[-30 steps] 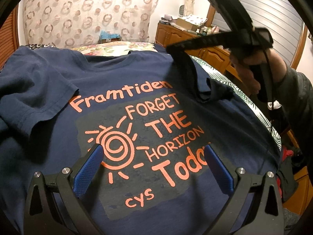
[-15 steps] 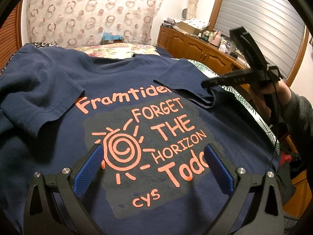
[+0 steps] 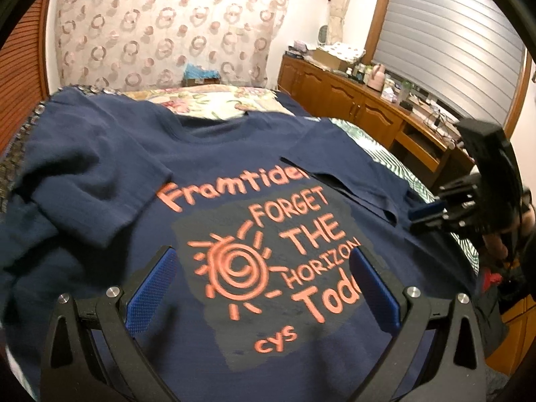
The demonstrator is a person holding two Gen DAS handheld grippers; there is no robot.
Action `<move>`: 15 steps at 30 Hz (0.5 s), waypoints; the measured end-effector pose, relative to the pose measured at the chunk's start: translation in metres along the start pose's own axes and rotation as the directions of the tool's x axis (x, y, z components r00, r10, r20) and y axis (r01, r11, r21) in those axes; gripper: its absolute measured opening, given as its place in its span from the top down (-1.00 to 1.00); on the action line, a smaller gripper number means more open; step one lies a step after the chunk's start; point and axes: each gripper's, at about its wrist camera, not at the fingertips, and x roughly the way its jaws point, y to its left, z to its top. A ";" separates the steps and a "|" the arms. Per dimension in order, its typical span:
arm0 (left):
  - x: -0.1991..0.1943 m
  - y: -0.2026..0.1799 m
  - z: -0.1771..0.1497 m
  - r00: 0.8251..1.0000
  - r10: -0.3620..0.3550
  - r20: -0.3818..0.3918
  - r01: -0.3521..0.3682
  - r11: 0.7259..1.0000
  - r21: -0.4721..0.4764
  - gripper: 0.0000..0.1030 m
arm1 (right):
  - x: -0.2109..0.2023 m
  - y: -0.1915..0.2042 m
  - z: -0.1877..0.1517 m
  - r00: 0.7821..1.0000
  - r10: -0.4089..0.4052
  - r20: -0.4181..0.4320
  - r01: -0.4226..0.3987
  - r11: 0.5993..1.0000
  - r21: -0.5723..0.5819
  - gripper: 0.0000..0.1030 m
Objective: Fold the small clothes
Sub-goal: 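Grasp the navy T-shirt hem with the left tool while the right tool grasps the hem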
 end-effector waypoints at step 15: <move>-0.053 0.107 0.073 0.979 0.181 0.089 -0.179 0.983 -0.027 -0.82 | 0.022 -0.062 0.050 0.956 -0.239 0.169 0.229 0.971 0.076 0.10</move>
